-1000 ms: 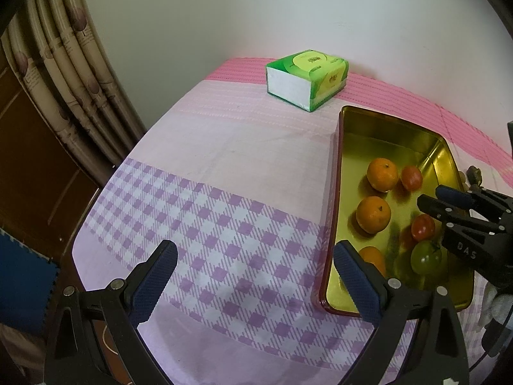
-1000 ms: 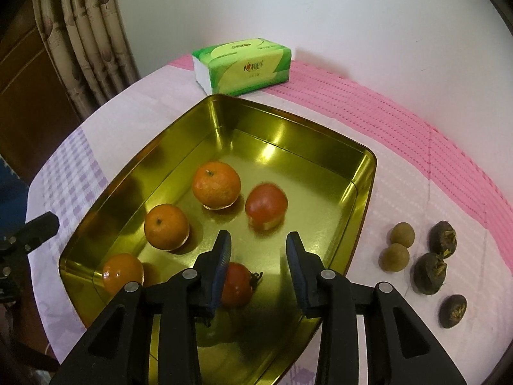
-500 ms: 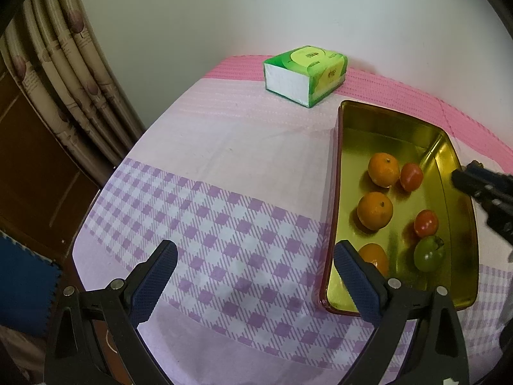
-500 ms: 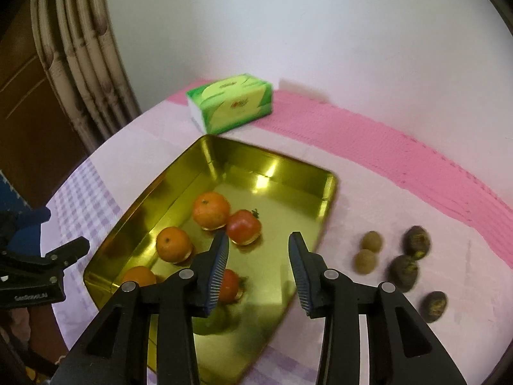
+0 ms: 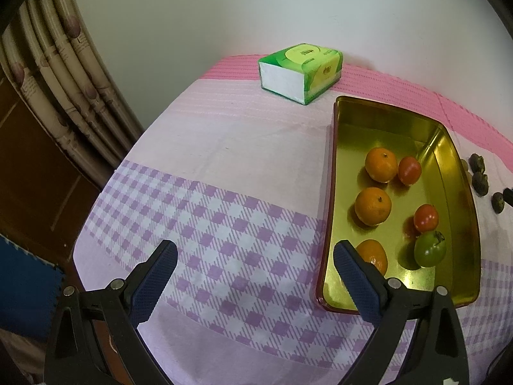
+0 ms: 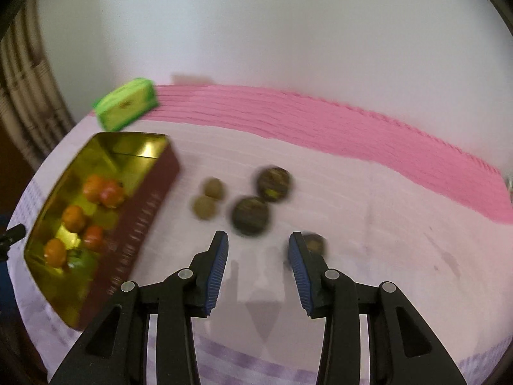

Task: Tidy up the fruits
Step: 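Grasp a dark brown round fruit with the right tool, then grasp another dark brown round fruit with the left tool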

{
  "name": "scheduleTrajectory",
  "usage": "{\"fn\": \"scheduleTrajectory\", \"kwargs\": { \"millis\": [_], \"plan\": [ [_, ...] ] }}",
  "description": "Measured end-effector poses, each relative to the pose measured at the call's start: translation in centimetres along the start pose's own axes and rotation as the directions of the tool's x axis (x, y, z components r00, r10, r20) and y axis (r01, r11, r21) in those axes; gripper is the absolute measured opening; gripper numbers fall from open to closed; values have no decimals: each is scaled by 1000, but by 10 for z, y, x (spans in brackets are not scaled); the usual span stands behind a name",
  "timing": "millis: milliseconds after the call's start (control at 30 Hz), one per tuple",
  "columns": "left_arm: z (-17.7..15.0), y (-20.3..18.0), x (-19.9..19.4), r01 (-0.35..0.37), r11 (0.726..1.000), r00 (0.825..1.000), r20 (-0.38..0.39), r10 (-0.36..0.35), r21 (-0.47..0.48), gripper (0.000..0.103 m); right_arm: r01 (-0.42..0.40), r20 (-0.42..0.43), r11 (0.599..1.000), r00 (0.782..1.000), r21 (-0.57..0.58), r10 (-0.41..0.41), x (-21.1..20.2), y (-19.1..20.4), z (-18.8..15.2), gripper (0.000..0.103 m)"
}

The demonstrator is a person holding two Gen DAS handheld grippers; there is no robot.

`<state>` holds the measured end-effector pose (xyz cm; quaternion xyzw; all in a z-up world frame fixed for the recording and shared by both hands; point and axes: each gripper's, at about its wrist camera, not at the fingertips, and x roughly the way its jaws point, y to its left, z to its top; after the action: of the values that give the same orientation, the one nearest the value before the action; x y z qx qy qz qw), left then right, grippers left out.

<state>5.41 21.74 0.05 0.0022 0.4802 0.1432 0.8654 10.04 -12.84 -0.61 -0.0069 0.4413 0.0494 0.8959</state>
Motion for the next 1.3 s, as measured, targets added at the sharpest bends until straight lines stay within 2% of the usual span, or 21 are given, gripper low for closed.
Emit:
{"fn": "scheduleTrajectory", "kwargs": {
  "millis": [267,567,833,1100,1300],
  "plan": [
    [0,-5,0,6,1000,1000,13,-7,25,97,20,-45,999,999,48,-18,21,-29,-16,41],
    [1,-9,2,11,1000,1000,18,-11,29,97,22,-43,999,999,31,-20,43,-22,-10,41],
    [8,-20,-5,11,999,1000,27,-12,52,97,40,5,999,999,-14,-40,47,-19,-10,41],
    [25,-64,-19,57,992,997,52,-63,116,97,37,37,999,999,-15,-36,45,-21,-13,38],
    [31,-117,-25,158,976,986,29,-164,151,97,63,41,998,997,22,-64,42,-46,-17,38]
  ]
}}
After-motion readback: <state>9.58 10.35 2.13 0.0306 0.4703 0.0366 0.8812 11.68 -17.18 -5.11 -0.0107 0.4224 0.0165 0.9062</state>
